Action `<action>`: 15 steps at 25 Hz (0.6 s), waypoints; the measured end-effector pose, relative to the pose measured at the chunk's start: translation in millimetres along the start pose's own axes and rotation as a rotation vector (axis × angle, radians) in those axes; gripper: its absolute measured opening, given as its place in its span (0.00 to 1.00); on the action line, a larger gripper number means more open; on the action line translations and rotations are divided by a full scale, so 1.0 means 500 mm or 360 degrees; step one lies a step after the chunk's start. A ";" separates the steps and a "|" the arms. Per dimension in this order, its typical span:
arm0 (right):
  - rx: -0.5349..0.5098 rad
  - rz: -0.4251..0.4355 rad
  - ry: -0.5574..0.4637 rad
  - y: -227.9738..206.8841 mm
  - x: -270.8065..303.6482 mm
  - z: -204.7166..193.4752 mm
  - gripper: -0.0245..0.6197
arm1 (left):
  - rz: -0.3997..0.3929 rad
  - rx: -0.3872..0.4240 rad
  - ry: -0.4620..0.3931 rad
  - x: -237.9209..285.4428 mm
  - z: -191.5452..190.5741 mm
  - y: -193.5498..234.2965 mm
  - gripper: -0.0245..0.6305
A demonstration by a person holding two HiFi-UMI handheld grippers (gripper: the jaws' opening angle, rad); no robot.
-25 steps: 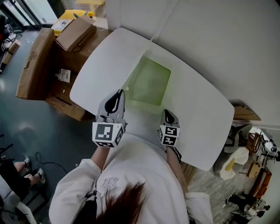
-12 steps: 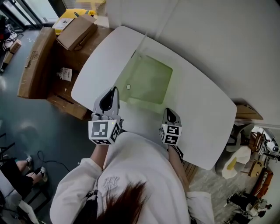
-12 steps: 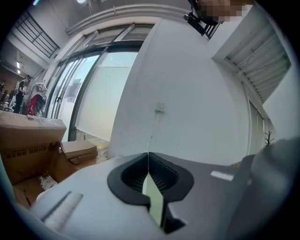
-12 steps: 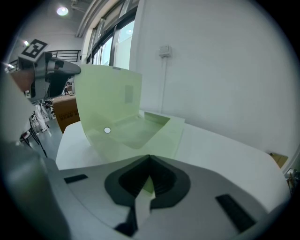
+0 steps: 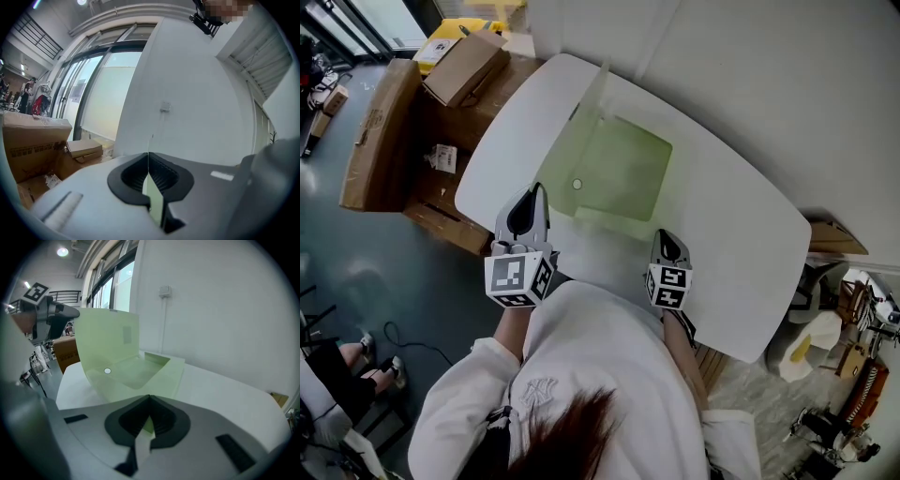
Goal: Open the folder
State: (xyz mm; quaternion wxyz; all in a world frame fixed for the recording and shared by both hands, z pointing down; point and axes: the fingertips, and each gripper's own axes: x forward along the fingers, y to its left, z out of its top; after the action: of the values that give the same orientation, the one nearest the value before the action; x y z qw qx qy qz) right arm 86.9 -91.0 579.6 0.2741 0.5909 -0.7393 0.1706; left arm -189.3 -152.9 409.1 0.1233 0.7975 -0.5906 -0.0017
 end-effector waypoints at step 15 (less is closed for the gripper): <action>0.0006 0.0003 -0.0010 -0.002 0.000 -0.001 0.05 | 0.0112 -0.0071 0.0021 -0.005 -0.012 0.055 0.06</action>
State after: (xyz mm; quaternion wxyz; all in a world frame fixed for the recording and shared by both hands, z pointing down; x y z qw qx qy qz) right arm 88.0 -90.9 579.8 0.2705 0.5913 -0.7404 0.1704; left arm -215.0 -157.0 420.0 0.1447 0.7733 -0.6173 -0.0053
